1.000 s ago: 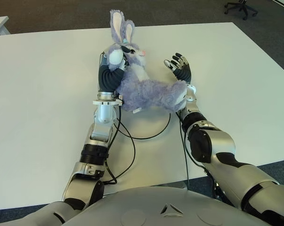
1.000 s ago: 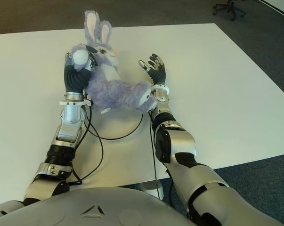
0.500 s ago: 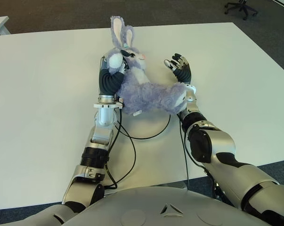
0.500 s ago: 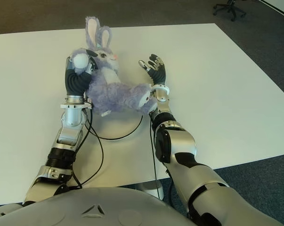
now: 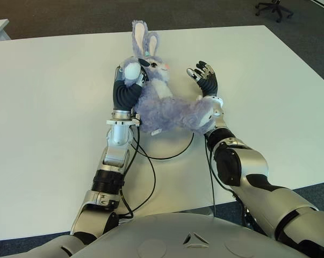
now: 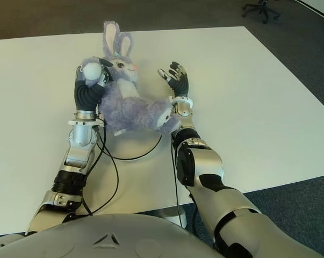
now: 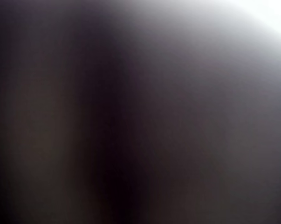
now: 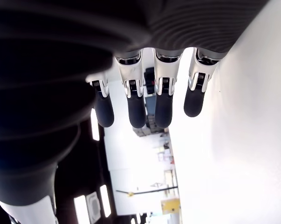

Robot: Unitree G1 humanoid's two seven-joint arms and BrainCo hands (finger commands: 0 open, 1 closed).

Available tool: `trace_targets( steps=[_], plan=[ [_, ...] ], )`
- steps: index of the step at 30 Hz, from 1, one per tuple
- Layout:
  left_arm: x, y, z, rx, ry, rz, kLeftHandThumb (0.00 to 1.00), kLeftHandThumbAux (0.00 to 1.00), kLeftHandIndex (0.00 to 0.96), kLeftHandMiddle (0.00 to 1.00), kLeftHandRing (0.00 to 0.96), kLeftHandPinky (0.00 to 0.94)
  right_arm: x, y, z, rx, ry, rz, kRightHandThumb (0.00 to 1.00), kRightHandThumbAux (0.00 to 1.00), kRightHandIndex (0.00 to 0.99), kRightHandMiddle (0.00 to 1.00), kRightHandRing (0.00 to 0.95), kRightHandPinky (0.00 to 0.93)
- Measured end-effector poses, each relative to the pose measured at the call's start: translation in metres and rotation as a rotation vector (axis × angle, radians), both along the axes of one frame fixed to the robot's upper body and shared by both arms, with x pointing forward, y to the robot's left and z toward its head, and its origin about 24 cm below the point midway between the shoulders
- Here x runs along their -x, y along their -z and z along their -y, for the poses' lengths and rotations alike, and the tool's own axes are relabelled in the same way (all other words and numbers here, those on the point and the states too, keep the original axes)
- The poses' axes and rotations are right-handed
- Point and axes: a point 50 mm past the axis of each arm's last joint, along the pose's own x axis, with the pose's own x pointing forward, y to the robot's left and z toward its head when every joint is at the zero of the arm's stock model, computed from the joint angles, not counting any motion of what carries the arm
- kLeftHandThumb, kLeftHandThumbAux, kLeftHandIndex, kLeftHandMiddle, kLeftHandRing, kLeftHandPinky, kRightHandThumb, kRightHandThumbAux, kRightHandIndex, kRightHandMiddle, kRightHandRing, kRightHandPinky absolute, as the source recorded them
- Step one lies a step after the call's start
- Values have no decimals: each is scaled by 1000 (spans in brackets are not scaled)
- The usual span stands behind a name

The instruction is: Put the doll into the plate.

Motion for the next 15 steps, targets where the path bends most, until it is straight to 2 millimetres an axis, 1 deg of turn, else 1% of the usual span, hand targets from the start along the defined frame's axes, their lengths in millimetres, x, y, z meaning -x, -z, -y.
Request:
trace_targets(
  steps=[8,15],
  plan=[
    [2,0,2,-7,11,4,728,697,444,841,842,843,0,0,-1,-2,-2,0,67,754,194,191,164,147],
    [5,-3,5,-14,45,-2,729,696,444,840,844,844,0,0,-2,-3,-4,0,59,742,162,172,153,145]
  ],
)
